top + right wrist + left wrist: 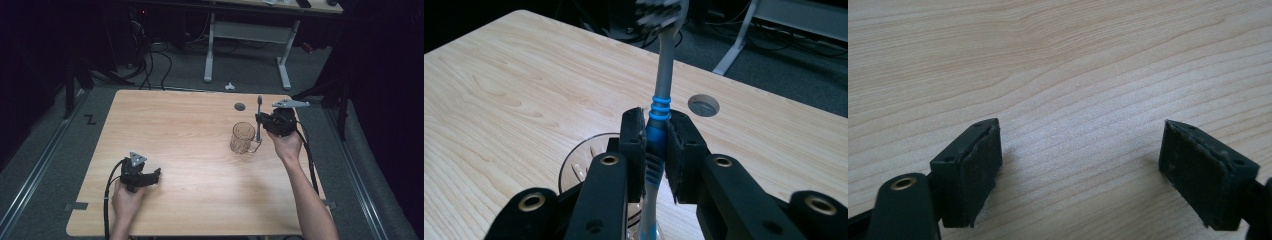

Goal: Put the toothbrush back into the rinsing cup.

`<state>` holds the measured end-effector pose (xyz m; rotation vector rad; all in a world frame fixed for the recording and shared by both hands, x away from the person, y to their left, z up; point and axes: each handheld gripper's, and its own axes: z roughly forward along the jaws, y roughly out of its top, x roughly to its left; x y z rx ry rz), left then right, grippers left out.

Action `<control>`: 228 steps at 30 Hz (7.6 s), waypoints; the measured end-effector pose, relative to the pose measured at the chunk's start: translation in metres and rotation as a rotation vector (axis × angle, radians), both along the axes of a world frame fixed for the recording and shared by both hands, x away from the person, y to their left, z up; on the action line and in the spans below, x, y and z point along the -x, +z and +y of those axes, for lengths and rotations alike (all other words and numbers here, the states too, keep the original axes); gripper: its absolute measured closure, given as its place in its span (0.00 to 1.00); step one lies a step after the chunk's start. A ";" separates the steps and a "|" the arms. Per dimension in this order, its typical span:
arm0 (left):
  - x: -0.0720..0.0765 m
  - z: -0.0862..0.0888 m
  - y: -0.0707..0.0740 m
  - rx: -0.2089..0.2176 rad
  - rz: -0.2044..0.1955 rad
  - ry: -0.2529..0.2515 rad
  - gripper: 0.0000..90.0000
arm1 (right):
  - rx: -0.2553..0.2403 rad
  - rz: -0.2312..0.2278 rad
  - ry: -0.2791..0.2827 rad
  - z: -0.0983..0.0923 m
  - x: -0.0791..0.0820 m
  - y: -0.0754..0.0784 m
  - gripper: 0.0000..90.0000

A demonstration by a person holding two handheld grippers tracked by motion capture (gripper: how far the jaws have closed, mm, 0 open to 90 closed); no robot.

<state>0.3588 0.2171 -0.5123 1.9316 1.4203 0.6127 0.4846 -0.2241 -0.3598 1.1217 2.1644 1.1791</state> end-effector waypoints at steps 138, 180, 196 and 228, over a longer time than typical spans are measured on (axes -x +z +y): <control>0.000 0.000 0.000 0.000 0.000 -0.001 0.20 | 0.002 0.092 -0.025 -0.030 0.020 -0.033 0.71; 0.000 0.000 0.000 -0.001 0.000 -0.001 0.20 | -0.054 0.076 -0.076 -0.064 0.046 -0.037 0.71; 0.000 0.000 0.000 0.000 0.000 0.000 0.20 | -0.083 0.082 -0.101 -0.074 0.054 -0.046 0.71; 0.000 0.000 0.000 -0.001 0.000 0.000 0.20 | -0.115 0.099 -0.134 -0.085 0.067 -0.065 0.71</control>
